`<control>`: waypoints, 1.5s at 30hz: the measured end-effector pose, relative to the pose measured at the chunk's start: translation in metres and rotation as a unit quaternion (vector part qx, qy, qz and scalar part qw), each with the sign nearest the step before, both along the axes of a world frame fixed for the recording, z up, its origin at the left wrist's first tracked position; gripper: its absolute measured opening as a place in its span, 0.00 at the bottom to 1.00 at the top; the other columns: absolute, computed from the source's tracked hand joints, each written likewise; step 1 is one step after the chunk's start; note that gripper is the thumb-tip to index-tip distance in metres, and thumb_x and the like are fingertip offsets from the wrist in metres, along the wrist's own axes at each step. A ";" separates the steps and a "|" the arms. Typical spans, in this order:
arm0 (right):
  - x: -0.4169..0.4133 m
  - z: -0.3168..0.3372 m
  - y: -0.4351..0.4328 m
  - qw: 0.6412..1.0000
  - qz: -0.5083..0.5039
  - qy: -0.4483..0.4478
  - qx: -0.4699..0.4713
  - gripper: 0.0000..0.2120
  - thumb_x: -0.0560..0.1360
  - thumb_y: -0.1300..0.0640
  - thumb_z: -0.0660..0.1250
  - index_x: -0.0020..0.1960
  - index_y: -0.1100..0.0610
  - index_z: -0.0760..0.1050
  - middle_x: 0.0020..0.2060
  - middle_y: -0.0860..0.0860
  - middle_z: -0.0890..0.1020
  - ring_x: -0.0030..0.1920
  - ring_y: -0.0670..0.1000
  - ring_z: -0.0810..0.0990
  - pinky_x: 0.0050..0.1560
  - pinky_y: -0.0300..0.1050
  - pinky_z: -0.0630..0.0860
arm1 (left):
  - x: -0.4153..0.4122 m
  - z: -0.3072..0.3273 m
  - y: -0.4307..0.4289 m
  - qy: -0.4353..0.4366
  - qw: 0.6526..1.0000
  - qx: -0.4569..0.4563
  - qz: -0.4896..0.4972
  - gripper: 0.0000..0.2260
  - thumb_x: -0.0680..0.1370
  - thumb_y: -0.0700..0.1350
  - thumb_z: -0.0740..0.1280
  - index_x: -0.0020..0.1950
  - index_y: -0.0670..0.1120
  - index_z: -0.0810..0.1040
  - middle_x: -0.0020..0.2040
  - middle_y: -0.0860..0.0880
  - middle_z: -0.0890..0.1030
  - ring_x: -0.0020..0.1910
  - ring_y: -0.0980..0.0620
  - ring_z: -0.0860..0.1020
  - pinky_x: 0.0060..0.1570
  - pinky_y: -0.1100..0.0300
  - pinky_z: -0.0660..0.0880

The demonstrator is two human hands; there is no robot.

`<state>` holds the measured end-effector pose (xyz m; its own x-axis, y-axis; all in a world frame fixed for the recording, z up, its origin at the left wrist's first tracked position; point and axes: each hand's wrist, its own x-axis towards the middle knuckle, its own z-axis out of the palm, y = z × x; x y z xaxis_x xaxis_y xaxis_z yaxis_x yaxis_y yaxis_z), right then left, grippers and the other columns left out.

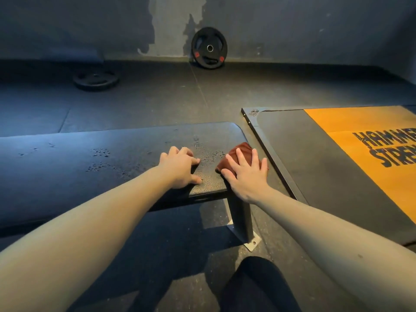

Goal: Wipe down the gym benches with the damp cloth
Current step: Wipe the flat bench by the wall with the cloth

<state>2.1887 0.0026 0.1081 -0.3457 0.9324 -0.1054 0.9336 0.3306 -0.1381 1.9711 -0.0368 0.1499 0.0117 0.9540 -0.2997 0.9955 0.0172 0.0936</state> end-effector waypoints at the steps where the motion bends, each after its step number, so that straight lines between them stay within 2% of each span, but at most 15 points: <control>1: 0.000 0.002 0.004 1.000 -0.014 -0.007 -0.016 0.30 0.83 0.33 0.42 0.83 0.40 0.50 0.84 0.48 0.47 0.81 0.64 0.36 0.77 0.70 0.34 | 0.001 0.001 -0.001 0.004 1.000 -0.006 -0.001 0.34 0.76 0.67 0.66 0.80 0.59 0.62 0.79 0.51 0.62 0.75 0.43 0.59 0.69 0.44 0.63; 5: -0.013 0.002 0.013 0.998 -0.055 0.000 -0.028 0.28 0.84 0.38 0.43 0.83 0.41 0.50 0.84 0.49 0.48 0.82 0.65 0.39 0.77 0.71 0.38 | 0.005 0.002 0.000 0.020 1.000 -0.014 0.006 0.33 0.77 0.66 0.66 0.80 0.59 0.62 0.79 0.51 0.61 0.75 0.42 0.59 0.70 0.44 0.62; 8: -0.021 0.004 0.006 0.998 -0.057 0.001 -0.011 0.27 0.85 0.41 0.44 0.83 0.44 0.53 0.84 0.50 0.51 0.82 0.63 0.43 0.78 0.67 0.43 | 0.007 0.004 0.002 0.026 0.999 -0.019 0.010 0.34 0.77 0.66 0.66 0.80 0.59 0.62 0.79 0.50 0.61 0.75 0.42 0.59 0.71 0.44 0.61; 13: -0.033 0.004 -0.064 0.997 0.047 0.034 0.049 0.25 0.87 0.45 0.47 0.82 0.48 0.58 0.83 0.48 0.57 0.83 0.53 0.49 0.79 0.56 0.51 | 0.009 0.001 -0.003 0.039 0.999 -0.014 0.010 0.33 0.78 0.67 0.64 0.81 0.59 0.61 0.79 0.51 0.61 0.76 0.42 0.59 0.70 0.43 0.62; 17: -0.008 0.004 -0.039 0.995 0.080 0.062 0.026 0.24 0.87 0.45 0.49 0.82 0.47 0.61 0.81 0.44 0.60 0.82 0.49 0.52 0.79 0.51 0.52 | 0.008 0.003 -0.004 0.031 0.999 -0.006 0.018 0.33 0.78 0.66 0.65 0.80 0.59 0.62 0.80 0.52 0.61 0.76 0.43 0.59 0.70 0.44 0.62; 21: 0.013 0.000 0.010 0.999 0.006 0.039 0.032 0.26 0.87 0.46 0.47 0.83 0.51 0.58 0.83 0.48 0.58 0.83 0.52 0.50 0.81 0.54 0.49 | 0.009 0.003 -0.005 0.020 0.999 0.000 0.026 0.33 0.77 0.66 0.66 0.80 0.59 0.63 0.80 0.53 0.62 0.76 0.44 0.60 0.69 0.44 0.62; 24: 0.003 -0.002 0.018 0.996 -0.060 0.030 0.055 0.26 0.86 0.45 0.46 0.82 0.52 0.59 0.82 0.51 0.58 0.83 0.55 0.51 0.82 0.56 0.49 | 0.010 0.002 -0.008 0.043 0.998 0.014 0.046 0.36 0.74 0.70 0.66 0.79 0.57 0.64 0.78 0.51 0.64 0.75 0.43 0.61 0.69 0.44 0.63; 26: -0.014 0.000 -0.003 0.997 -0.041 0.023 0.056 0.27 0.86 0.45 0.46 0.82 0.52 0.59 0.82 0.51 0.58 0.83 0.56 0.51 0.81 0.57 0.50 | 0.008 0.004 -0.009 0.076 0.993 0.018 0.083 0.43 0.70 0.76 0.65 0.78 0.54 0.66 0.77 0.48 0.66 0.74 0.42 0.62 0.69 0.44 0.64; 29: -0.030 0.000 -0.045 0.997 0.043 0.036 0.059 0.26 0.86 0.45 0.47 0.82 0.52 0.58 0.82 0.50 0.58 0.83 0.54 0.50 0.81 0.56 0.50 | 0.000 0.006 -0.009 0.103 0.987 -0.001 0.122 0.50 0.64 0.82 0.61 0.77 0.52 0.67 0.75 0.46 0.67 0.73 0.41 0.63 0.68 0.43 0.65; 33: -0.008 0.008 -0.018 0.994 0.098 0.048 0.026 0.25 0.87 0.46 0.47 0.82 0.50 0.60 0.82 0.46 0.58 0.83 0.50 0.50 0.80 0.52 0.50 | -0.008 0.007 -0.006 0.080 0.990 -0.026 0.113 0.46 0.68 0.79 0.61 0.80 0.55 0.63 0.77 0.46 0.64 0.75 0.41 0.61 0.71 0.42 0.64; 39: -0.005 0.001 0.068 1.000 -0.013 0.010 0.015 0.26 0.86 0.47 0.46 0.82 0.54 0.57 0.83 0.52 0.55 0.83 0.57 0.49 0.81 0.59 0.52 | -0.010 0.006 -0.004 0.069 0.991 -0.042 0.107 0.41 0.73 0.75 0.62 0.81 0.55 0.61 0.78 0.46 0.62 0.76 0.40 0.59 0.70 0.43 0.63; 42: -0.020 -0.001 0.049 0.999 -0.023 0.012 0.028 0.27 0.86 0.46 0.46 0.83 0.55 0.55 0.83 0.52 0.55 0.83 0.57 0.49 0.81 0.58 0.48 | -0.019 0.008 -0.003 0.049 0.992 -0.050 0.105 0.37 0.76 0.71 0.63 0.81 0.57 0.60 0.78 0.47 0.61 0.76 0.41 0.58 0.71 0.44 0.62; 45: -0.037 0.000 -0.002 0.996 0.072 0.020 0.046 0.27 0.86 0.45 0.46 0.82 0.54 0.57 0.83 0.51 0.57 0.83 0.55 0.49 0.81 0.56 0.49 | -0.023 0.008 -0.002 0.049 0.993 -0.037 0.103 0.37 0.75 0.71 0.64 0.81 0.59 0.61 0.77 0.49 0.62 0.75 0.43 0.60 0.70 0.45 0.63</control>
